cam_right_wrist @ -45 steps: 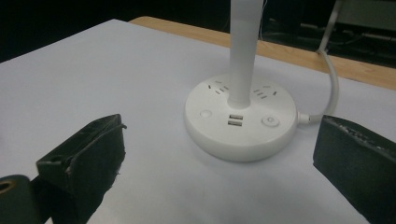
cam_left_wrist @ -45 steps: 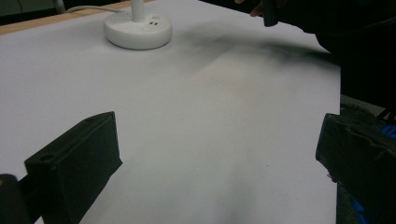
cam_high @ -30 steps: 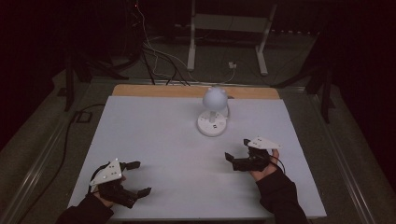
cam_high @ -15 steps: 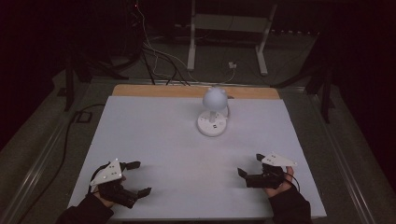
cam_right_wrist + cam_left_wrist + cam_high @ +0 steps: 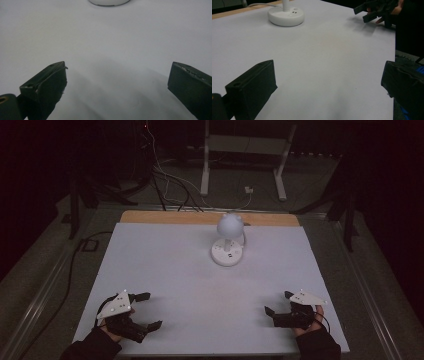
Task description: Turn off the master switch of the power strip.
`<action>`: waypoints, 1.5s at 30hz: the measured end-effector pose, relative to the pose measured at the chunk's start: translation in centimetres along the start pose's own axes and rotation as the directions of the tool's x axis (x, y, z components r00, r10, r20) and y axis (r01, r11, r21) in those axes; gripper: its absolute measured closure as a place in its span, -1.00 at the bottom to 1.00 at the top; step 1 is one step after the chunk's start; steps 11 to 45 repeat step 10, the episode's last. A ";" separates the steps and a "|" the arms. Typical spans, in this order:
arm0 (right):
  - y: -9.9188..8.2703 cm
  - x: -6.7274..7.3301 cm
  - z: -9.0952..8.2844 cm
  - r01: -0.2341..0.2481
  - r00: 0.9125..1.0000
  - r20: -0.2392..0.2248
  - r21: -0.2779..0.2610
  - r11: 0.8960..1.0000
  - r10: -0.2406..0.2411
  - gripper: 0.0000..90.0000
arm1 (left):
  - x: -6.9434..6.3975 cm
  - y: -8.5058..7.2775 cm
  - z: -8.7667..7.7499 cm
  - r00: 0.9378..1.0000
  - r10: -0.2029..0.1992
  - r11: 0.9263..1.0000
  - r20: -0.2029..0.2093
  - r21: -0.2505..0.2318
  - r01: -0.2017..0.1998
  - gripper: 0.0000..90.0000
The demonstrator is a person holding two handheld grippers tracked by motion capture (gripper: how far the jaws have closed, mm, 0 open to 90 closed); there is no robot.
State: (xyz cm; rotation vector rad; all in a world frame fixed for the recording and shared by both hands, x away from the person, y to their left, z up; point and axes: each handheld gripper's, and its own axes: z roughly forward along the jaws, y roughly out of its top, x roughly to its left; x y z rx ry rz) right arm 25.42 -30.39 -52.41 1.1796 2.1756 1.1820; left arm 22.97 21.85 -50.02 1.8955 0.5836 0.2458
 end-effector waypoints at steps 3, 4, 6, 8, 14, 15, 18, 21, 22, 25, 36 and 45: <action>0.1 0.0 0.3 0.003 1.000 -0.004 -0.003 1.000 -0.003 -0.95 | 0.0 0.0 0.1 1.000 -0.004 1.000 0.000 0.000 0.004 -0.99; 0.1 0.1 0.3 0.008 1.000 -0.005 0.000 1.000 -0.008 -0.95 | 0.1 0.0 0.1 1.000 -0.005 1.000 -0.001 0.000 0.005 -0.99; 0.1 0.2 0.4 0.015 1.000 -0.004 0.008 1.000 -0.015 -0.95 | 0.1 0.0 0.1 1.000 -0.004 1.000 0.000 0.004 0.004 -0.99; 0.1 0.2 0.4 0.015 1.000 -0.007 0.007 1.000 -0.015 -0.95 | 0.0 0.0 0.1 1.000 -0.003 1.000 -0.001 0.005 0.003 -0.99; 0.1 0.1 0.4 0.015 1.000 -0.001 0.002 1.000 -0.015 -0.95 | 0.0 0.0 0.1 1.000 -0.003 1.000 0.000 0.004 0.003 -0.99; 0.1 0.1 0.4 0.015 1.000 -0.001 0.002 1.000 -0.015 -0.95 | 0.0 0.0 0.1 1.000 -0.003 1.000 0.000 0.004 0.003 -0.99; 0.1 0.1 0.4 0.015 1.000 -0.001 0.002 1.000 -0.015 -0.95 | 0.0 0.0 0.1 1.000 -0.003 1.000 0.000 0.004 0.003 -0.99; 0.1 0.1 0.4 0.015 1.000 -0.001 0.002 1.000 -0.015 -0.95 | 0.0 0.0 0.1 1.000 -0.003 1.000 0.000 0.004 0.003 -0.99; 0.1 0.1 0.4 0.015 1.000 -0.001 0.002 1.000 -0.015 -0.95 | 0.0 0.0 0.1 1.000 -0.003 1.000 0.000 0.004 0.003 -0.99; 0.1 0.1 0.4 0.015 1.000 -0.001 0.002 1.000 -0.015 -0.95 | 0.0 0.0 0.1 1.000 -0.003 1.000 0.000 0.004 0.003 -0.99; 0.1 0.1 0.4 0.015 1.000 -0.001 0.002 1.000 -0.015 -0.95 | 0.0 0.0 0.1 1.000 -0.003 1.000 0.000 0.004 0.003 -0.99; 0.1 0.1 0.4 0.015 1.000 -0.001 0.002 1.000 -0.015 -0.95 | 0.0 0.0 0.1 1.000 -0.003 1.000 0.000 0.004 0.003 -0.99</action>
